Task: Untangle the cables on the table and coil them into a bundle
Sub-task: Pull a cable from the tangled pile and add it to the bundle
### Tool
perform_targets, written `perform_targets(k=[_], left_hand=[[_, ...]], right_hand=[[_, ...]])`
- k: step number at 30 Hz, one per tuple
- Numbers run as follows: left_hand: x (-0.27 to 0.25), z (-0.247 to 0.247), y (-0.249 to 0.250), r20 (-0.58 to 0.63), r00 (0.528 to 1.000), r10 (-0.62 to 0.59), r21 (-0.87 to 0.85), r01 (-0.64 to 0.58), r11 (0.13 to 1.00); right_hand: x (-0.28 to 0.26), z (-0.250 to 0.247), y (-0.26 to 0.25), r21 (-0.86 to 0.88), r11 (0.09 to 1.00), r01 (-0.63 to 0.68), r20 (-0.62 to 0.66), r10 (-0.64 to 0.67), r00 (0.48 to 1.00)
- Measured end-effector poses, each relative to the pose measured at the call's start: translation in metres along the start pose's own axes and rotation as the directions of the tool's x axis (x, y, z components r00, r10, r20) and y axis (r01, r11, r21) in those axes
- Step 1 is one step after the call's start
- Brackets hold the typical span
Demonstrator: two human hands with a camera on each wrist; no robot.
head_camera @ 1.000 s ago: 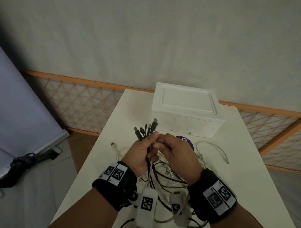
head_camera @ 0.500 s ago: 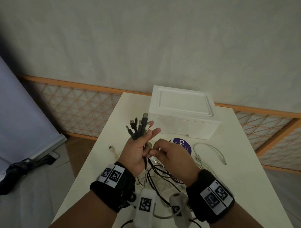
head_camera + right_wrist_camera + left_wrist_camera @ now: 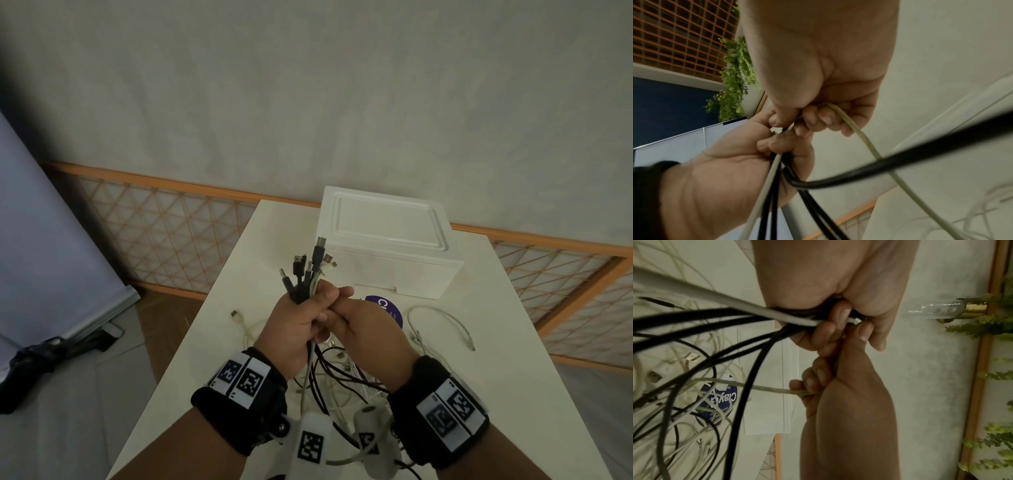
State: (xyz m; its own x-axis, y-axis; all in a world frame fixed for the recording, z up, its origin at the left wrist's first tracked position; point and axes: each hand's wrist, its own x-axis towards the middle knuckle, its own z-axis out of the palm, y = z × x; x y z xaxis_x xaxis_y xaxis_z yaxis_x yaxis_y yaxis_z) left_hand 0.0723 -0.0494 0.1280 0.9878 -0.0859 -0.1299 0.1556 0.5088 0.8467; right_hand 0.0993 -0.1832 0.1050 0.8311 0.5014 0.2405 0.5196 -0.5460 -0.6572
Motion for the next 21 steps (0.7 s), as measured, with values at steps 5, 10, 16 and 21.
perform_targets(k=[5, 10, 16, 21], left_hand=[[0.004, -0.005, 0.009, -0.123, 0.989, 0.087, -0.043, -0.093, 0.995], [0.004, -0.011, 0.030, 0.015, 0.982, 0.190, -0.206, -0.183, 0.961], [0.010, -0.023, 0.029, 0.037, 0.992, 0.117, -0.168, -0.109, 0.980], [0.021, -0.025, 0.003, -0.063, 0.998, 0.015, 0.033, -0.013, 0.999]], right_hand=[[-0.003, -0.001, 0.008, 0.072, 0.994, -0.083, 0.103, 0.075, 0.992], [-0.007, 0.007, 0.036, -0.293, 0.939, -0.181, 0.377, 0.287, 0.880], [0.008, -0.014, 0.028, -0.102, 0.952, -0.289, 0.069, 0.297, 0.952], [0.026, -0.048, -0.011, 0.148, 0.973, -0.176, -0.178, 0.201, 0.963]])
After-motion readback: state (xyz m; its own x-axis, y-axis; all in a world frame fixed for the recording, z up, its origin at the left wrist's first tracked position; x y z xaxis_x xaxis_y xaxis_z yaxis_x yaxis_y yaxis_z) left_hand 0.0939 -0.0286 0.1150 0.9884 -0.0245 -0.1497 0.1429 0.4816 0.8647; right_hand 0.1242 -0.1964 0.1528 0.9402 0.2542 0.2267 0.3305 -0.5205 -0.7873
